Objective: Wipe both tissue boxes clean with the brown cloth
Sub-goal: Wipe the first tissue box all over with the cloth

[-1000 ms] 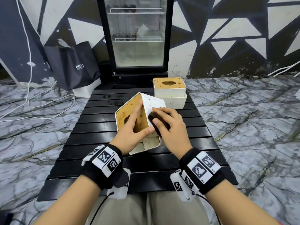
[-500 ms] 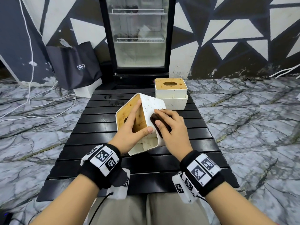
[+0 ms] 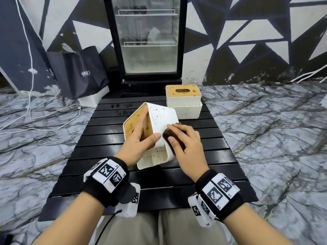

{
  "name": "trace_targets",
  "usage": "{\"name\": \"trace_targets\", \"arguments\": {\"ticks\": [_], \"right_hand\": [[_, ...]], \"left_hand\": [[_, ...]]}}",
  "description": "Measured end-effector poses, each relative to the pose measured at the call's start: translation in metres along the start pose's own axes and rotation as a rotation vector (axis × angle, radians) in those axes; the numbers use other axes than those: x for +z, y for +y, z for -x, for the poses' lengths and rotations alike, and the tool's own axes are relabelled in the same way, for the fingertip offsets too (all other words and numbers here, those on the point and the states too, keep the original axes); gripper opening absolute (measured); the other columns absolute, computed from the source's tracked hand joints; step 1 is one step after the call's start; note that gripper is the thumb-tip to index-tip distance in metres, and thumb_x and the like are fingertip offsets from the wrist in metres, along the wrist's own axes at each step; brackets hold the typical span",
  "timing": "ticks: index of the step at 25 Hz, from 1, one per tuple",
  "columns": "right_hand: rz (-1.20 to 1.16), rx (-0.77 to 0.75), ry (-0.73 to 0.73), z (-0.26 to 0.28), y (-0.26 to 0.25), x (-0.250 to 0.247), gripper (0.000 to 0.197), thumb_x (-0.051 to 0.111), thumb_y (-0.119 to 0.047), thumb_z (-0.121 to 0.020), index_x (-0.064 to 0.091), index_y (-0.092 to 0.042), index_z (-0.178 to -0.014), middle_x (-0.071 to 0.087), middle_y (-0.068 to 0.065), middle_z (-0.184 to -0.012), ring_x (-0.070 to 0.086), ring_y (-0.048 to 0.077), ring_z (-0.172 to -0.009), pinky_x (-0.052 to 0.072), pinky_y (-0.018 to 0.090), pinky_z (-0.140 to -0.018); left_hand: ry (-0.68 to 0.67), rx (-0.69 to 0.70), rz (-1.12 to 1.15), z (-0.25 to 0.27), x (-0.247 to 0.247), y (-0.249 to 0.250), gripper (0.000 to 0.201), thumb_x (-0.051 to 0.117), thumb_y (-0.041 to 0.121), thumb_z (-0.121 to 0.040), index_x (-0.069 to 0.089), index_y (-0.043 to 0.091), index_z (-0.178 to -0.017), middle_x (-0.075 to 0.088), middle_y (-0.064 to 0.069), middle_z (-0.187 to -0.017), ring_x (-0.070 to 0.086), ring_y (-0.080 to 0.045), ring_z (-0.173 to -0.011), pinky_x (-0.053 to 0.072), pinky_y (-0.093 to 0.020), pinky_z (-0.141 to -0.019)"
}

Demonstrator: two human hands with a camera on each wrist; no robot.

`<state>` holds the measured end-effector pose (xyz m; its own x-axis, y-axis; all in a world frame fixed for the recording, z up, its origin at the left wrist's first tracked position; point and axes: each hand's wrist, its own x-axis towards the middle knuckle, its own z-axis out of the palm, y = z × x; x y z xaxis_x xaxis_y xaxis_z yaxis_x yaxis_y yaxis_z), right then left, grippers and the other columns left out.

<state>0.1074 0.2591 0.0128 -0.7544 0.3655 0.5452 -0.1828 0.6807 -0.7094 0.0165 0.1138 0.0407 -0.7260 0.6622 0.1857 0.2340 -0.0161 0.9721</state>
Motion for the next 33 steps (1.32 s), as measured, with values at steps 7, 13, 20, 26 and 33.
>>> {"name": "trace_targets", "arguments": {"ticks": [7, 13, 20, 26, 33], "right_hand": [[-0.016, 0.042, 0.044, 0.002, 0.003, 0.002, 0.037, 0.048, -0.029, -0.087, 0.054, -0.028, -0.123, 0.045, -0.015, -0.118, 0.036, 0.012, -0.109, 0.024, 0.009, -0.093], [0.006, 0.031, 0.058, -0.025, -0.003, 0.002, 0.038, 0.047, -0.029, -0.087, 0.055, -0.024, -0.124, 0.052, 0.000, -0.122, 0.037, 0.015, -0.106, 0.026, 0.019, -0.093], [0.020, 0.033, 0.059, -0.014, -0.006, 0.005, 0.039, 0.047, -0.028, -0.087, 0.054, -0.023, -0.125, 0.051, 0.000, -0.123, 0.036, 0.016, -0.107, 0.026, 0.020, -0.093], [0.005, 0.049, 0.048, -0.044, -0.004, -0.002, 0.035, 0.051, -0.019, -0.091, 0.053, -0.022, -0.126, 0.051, 0.004, -0.121, 0.039, 0.021, -0.113, 0.024, 0.022, -0.097], [-0.008, 0.019, 0.090, -0.033, -0.011, 0.003, 0.039, 0.046, -0.028, -0.087, 0.054, -0.022, -0.125, 0.052, 0.001, -0.120, 0.039, 0.017, -0.108, 0.028, 0.022, -0.095]], "left_hand": [[0.013, -0.008, 0.032, 0.004, 0.000, 0.003, 0.077, 0.060, 0.026, -0.078, 0.018, 0.063, -0.131, 0.045, -0.006, -0.143, 0.059, -0.024, -0.104, 0.047, -0.010, -0.066], [-0.039, -0.010, 0.013, 0.003, 0.005, 0.006, 0.081, 0.063, 0.019, -0.081, 0.017, 0.055, -0.137, 0.045, 0.003, -0.140, 0.057, 0.002, -0.095, 0.048, -0.014, -0.067], [-0.051, -0.019, 0.005, 0.002, 0.000, 0.010, 0.085, 0.060, 0.013, -0.083, 0.012, 0.043, -0.145, 0.050, -0.006, -0.123, 0.058, 0.009, -0.066, 0.044, -0.008, -0.056], [-0.051, -0.015, -0.052, 0.006, 0.009, 0.019, 0.081, 0.056, 0.000, -0.089, 0.015, 0.043, -0.144, 0.036, -0.028, -0.140, 0.053, 0.012, -0.066, 0.044, -0.009, -0.059], [-0.086, -0.001, 0.016, 0.003, 0.008, 0.010, 0.082, 0.066, 0.025, -0.075, 0.022, 0.063, -0.132, 0.040, 0.002, -0.146, 0.053, -0.004, -0.113, 0.050, -0.017, -0.074]]}}
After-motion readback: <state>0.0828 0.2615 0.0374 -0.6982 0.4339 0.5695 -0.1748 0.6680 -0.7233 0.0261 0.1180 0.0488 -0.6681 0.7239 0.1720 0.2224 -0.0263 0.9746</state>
